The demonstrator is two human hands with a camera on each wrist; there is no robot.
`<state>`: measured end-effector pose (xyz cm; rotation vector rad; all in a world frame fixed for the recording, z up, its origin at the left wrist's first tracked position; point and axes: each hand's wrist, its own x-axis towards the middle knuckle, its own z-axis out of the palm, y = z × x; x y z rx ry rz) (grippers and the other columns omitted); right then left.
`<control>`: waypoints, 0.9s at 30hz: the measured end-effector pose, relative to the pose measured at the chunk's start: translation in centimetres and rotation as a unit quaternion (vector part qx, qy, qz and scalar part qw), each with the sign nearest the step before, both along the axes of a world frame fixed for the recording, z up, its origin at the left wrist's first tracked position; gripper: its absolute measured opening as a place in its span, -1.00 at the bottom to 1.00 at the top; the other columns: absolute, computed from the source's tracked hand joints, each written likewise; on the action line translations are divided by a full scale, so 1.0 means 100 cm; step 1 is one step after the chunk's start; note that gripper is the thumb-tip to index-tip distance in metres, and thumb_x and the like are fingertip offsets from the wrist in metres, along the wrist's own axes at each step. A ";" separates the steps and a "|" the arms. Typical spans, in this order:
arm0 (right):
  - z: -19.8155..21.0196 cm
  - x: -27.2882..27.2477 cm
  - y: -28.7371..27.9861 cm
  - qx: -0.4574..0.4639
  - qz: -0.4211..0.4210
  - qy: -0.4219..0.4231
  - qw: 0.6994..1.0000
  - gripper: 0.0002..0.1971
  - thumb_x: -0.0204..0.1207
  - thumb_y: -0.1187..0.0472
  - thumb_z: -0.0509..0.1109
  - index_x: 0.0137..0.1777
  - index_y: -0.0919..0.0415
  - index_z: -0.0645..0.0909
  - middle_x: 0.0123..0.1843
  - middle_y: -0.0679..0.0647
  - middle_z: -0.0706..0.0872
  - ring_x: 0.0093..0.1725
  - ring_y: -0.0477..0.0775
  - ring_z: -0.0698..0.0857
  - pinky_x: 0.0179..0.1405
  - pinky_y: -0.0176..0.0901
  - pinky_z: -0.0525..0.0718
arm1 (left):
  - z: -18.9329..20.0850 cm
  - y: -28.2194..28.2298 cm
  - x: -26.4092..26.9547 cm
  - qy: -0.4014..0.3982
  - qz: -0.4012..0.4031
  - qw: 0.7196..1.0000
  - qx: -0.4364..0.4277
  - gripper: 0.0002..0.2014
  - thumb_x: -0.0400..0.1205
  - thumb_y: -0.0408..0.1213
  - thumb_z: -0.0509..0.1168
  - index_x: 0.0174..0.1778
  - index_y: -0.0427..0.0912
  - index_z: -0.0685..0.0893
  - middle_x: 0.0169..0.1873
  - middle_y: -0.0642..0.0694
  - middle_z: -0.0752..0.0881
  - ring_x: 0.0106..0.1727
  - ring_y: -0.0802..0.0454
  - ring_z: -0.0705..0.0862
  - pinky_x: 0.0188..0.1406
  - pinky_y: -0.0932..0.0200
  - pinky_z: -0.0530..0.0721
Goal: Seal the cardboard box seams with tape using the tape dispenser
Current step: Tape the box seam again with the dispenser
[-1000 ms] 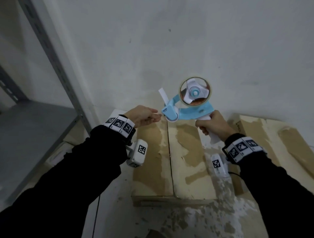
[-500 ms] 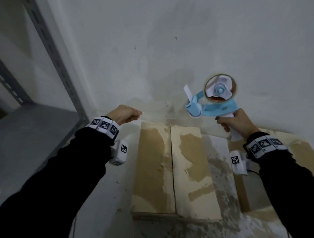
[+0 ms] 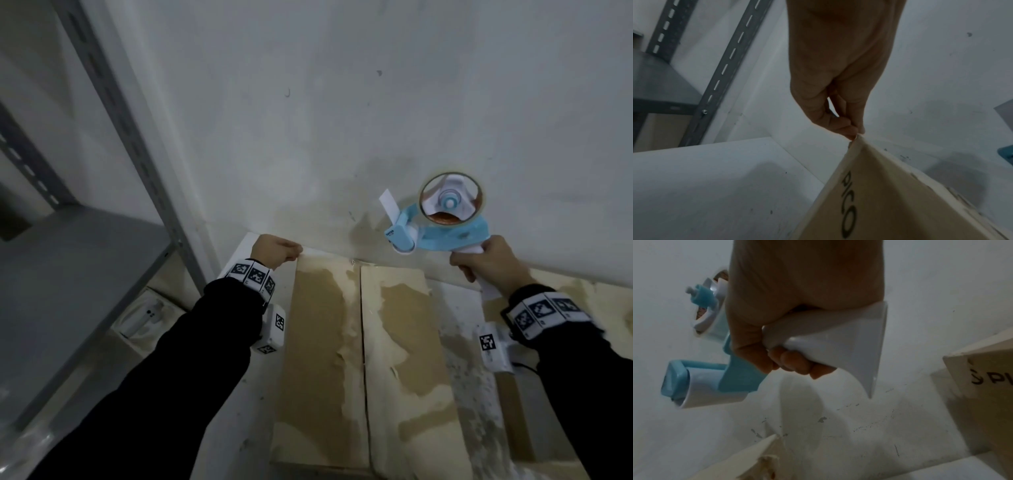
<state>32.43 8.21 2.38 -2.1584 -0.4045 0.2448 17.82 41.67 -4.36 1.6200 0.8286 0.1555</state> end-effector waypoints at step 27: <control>-0.013 0.024 0.007 -0.075 0.018 -0.003 0.997 -0.62 0.23 0.41 0.47 -0.71 0.12 0.47 -0.71 0.03 0.54 -0.54 0.12 0.51 -0.31 -0.03 0.51 | 0.011 -0.014 -0.004 0.003 -0.137 0.914 0.381 -0.85 0.55 -0.36 0.36 0.02 -0.15 0.72 0.11 -0.15 0.53 0.12 -0.09 0.57 0.12 0.14 0.52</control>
